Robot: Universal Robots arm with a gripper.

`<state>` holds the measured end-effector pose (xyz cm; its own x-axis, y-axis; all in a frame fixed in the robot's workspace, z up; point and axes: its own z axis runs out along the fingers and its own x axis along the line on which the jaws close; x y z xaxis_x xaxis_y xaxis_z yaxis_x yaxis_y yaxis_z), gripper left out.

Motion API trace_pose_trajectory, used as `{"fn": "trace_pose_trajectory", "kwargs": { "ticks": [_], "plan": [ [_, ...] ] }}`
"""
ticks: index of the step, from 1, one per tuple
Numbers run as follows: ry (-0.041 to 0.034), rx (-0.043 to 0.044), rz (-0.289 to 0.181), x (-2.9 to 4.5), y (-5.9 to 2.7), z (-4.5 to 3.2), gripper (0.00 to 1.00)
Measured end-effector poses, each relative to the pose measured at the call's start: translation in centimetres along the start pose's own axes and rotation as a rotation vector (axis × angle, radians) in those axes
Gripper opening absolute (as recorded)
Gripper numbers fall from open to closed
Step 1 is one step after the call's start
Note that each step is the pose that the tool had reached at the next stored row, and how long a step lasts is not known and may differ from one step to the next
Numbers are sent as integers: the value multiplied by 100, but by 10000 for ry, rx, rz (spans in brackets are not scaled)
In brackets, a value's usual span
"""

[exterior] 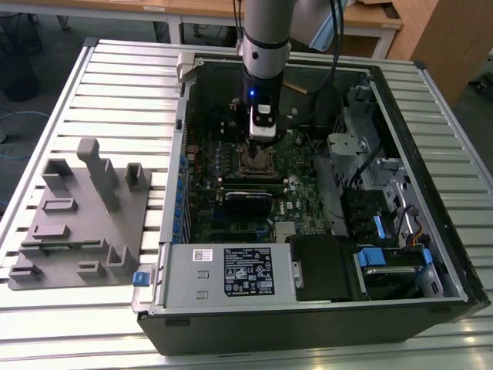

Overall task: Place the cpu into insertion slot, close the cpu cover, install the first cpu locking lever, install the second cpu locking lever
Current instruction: 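Close the cpu cover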

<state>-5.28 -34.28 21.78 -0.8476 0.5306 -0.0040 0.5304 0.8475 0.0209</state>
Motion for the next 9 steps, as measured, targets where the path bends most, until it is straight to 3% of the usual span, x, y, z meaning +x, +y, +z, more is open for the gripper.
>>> {"fn": "trace_pose_trajectory", "kwargs": {
  "ticks": [2,9],
  "plan": [
    [9,-2,-414,0,0,2,10],
    [10,-3,-473,0,0,2,10]
  ]
}}
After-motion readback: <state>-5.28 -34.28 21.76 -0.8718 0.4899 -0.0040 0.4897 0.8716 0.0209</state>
